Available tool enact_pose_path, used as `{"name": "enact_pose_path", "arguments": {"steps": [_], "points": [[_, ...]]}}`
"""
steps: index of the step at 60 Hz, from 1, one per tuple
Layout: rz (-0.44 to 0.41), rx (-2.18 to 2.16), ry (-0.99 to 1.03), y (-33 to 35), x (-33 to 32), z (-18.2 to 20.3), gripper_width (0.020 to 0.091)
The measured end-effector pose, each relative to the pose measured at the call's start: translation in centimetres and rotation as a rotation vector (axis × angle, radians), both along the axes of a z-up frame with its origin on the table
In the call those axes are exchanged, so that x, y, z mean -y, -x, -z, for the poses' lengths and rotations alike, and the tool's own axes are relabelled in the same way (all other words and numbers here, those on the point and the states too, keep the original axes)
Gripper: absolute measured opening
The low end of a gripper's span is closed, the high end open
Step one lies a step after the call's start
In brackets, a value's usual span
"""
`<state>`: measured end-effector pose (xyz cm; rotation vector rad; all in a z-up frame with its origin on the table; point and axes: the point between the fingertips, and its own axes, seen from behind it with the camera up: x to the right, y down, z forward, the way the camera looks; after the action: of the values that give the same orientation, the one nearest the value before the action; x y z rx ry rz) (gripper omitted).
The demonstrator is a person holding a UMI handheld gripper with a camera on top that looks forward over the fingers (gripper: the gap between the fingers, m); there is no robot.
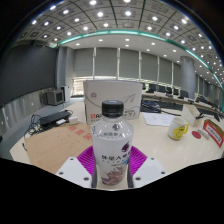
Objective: Pour water
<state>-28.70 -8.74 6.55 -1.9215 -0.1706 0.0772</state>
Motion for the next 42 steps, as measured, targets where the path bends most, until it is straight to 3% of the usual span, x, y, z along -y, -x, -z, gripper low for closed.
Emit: {"name": "enact_pose_path", "arguments": {"steps": [8,18,32,42], "points": [[-0.015,-0.055,0.014,-0.1,-0.6,-1.7,0.0393],[0.002,-0.243,-0.008,-1.6,-3.4,-7.0,0.0394],[0.054,-0.944,0.052,-5.8,-11.0,-14.5,0.0389],[0.122,-1.409,0.112,-10.6,-16.1,-15.9,0.0387]]}}
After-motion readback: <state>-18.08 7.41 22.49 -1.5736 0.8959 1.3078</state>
